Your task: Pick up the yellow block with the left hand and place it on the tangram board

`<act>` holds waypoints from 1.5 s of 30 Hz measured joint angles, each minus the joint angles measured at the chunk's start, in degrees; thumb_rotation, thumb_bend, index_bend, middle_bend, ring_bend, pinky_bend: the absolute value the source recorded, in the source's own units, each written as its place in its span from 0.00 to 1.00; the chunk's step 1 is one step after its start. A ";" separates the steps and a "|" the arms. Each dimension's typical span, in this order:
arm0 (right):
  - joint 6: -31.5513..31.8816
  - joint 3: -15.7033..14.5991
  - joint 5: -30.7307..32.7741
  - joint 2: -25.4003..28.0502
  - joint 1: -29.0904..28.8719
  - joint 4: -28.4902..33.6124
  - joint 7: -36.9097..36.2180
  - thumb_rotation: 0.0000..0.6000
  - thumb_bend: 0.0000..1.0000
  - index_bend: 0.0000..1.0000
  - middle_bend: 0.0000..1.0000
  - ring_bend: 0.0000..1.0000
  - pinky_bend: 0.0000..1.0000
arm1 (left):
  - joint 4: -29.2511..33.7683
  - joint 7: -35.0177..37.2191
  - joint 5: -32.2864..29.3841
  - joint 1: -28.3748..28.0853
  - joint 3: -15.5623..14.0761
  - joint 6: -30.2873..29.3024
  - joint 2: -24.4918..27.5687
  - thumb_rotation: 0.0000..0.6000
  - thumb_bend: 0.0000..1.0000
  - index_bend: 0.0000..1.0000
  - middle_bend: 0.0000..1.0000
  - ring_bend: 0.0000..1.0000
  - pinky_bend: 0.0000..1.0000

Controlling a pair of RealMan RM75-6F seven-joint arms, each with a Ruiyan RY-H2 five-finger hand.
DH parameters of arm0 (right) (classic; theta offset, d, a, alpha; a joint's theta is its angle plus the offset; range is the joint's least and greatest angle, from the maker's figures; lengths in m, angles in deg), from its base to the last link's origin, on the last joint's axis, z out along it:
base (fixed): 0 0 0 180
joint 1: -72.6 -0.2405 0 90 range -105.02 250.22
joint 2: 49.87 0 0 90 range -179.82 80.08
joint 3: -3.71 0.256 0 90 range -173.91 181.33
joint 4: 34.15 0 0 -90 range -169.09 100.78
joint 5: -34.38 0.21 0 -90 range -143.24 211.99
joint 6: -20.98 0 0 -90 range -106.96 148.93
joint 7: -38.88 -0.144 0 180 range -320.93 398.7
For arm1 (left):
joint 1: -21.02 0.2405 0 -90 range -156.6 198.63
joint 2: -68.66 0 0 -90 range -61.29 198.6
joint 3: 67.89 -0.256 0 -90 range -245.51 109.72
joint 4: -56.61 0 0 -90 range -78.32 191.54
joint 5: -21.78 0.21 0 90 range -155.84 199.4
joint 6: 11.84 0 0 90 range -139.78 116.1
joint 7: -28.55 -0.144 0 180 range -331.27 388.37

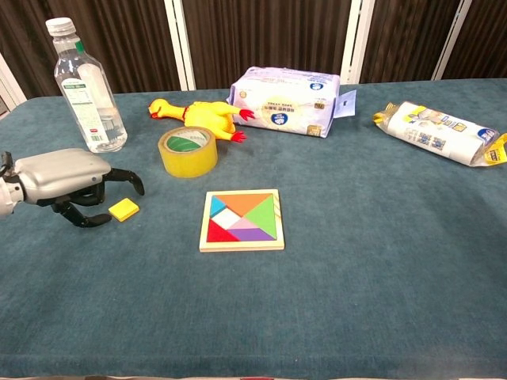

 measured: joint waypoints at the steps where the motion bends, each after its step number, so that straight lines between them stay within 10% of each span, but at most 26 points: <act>1: -0.02 -0.01 0.00 0.01 0.00 0.00 0.00 1.00 0.17 0.00 0.00 0.00 0.00 | -0.21 0.03 -0.02 -0.04 -0.08 -0.04 -0.13 1.00 0.37 0.29 1.00 1.00 1.00; 34: -0.03 -0.14 -0.06 -0.13 0.01 0.10 0.60 1.00 0.17 0.00 0.00 0.00 0.00 | -5.44 1.73 -1.10 -0.54 -1.85 -1.16 -2.74 1.00 0.37 0.54 1.00 1.00 1.00; 45: -0.48 -0.47 -0.66 -0.20 -0.26 0.27 0.63 1.00 0.17 0.00 0.00 0.00 0.00 | 1.59 -1.38 -1.41 -0.81 -0.85 -3.20 -0.33 1.00 0.37 0.59 1.00 1.00 1.00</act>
